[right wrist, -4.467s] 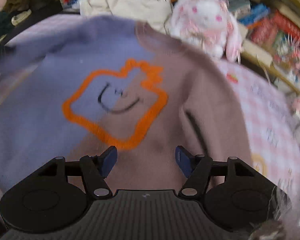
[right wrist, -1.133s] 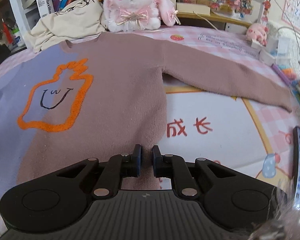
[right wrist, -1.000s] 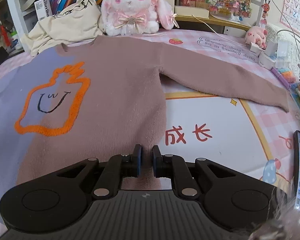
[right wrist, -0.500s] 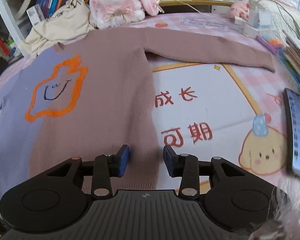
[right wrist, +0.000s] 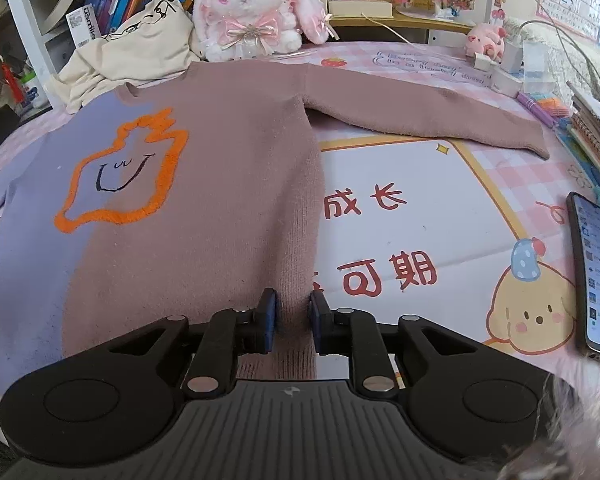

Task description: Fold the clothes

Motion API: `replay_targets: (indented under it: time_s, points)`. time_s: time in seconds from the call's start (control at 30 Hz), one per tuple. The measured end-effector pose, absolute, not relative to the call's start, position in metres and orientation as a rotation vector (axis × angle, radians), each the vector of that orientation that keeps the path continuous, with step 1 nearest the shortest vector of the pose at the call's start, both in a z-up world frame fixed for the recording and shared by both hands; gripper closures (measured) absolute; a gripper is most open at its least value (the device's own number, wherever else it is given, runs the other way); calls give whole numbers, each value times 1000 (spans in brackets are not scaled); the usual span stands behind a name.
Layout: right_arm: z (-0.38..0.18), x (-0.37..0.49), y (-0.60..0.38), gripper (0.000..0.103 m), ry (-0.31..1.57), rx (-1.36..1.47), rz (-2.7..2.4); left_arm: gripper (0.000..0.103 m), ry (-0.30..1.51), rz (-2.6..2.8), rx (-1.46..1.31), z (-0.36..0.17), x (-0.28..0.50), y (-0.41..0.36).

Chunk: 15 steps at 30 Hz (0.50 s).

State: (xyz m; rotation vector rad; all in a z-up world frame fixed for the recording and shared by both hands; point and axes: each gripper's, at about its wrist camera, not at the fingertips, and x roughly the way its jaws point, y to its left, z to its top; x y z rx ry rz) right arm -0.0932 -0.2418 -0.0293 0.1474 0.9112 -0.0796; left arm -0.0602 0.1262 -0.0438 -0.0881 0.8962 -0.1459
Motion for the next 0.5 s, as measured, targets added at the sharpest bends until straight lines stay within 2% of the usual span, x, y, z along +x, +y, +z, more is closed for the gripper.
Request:
replay_targets:
  time_s: [0.1,0.17,0.3,0.33,0.4,0.43,0.5]
  points:
    - [-29,-95,-242,76,908,158,-102,88,889,-154,-78,-41,-63,124]
    - [-29,-96,-241,72,904,164,-117,80,882,-160,-69,-38,-65,121]
    - [-23,-101,-237,54,888,165,-155,58,869,-170,-51,-33,-68,116]
    - [-20,-102,-235,43,882,163,-166,47,866,-173,-47,-32,-69,115]
    - [-12,-107,-229,23,861,157,-192,36,859,-178,-38,-30,-71,113]
    - [-8,-109,-227,20,850,154,-200,29,856,-181,-34,-29,-72,112]
    - [-1,-115,-220,16,823,141,-194,21,848,-184,-28,-26,-75,108]
